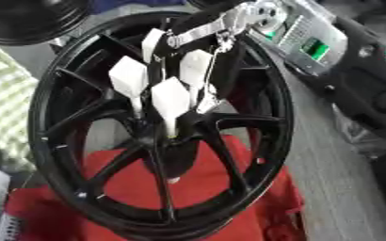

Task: Pull the pin out of the wheel hub.

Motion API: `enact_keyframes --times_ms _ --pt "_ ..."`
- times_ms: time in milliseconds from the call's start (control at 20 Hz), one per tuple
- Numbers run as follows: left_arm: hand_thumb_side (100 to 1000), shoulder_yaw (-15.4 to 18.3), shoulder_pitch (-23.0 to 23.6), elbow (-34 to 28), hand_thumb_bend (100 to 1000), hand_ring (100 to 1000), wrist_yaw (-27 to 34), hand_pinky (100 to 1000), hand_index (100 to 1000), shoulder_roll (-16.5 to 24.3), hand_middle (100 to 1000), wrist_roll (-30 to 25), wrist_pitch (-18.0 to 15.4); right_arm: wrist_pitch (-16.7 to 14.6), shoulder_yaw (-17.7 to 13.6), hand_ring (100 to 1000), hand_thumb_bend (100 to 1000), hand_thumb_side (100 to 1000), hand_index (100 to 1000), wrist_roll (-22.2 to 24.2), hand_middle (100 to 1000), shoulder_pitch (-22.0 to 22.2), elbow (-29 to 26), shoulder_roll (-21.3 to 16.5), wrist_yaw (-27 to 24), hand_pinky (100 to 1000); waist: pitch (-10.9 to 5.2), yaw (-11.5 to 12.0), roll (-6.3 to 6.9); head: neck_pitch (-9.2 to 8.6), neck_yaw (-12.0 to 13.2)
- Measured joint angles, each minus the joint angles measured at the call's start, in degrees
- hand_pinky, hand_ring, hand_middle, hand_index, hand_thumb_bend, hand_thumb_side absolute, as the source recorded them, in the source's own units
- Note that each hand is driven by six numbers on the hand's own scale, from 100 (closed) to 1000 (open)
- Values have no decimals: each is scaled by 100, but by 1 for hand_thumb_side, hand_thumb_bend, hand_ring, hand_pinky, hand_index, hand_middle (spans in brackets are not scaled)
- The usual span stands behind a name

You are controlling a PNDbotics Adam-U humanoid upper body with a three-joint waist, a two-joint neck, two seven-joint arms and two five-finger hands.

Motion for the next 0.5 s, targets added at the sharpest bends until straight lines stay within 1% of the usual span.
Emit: enact_keyframes --times_ms 350,500 --pt "612 -14 -6 0 795 738 0 804 808 -1 754 -3 -1 -17 28 728 541 187 767 -28 729 1 -10 -14 27 798 0 0 3 -16 -58" --pt "612 -20 -6 0 794 738 0 804 807 -4 755 -3 -1 4 44 727 543 184 767 -5 729 0 -96 -14 55 795 0 -4 2 -18 -77"
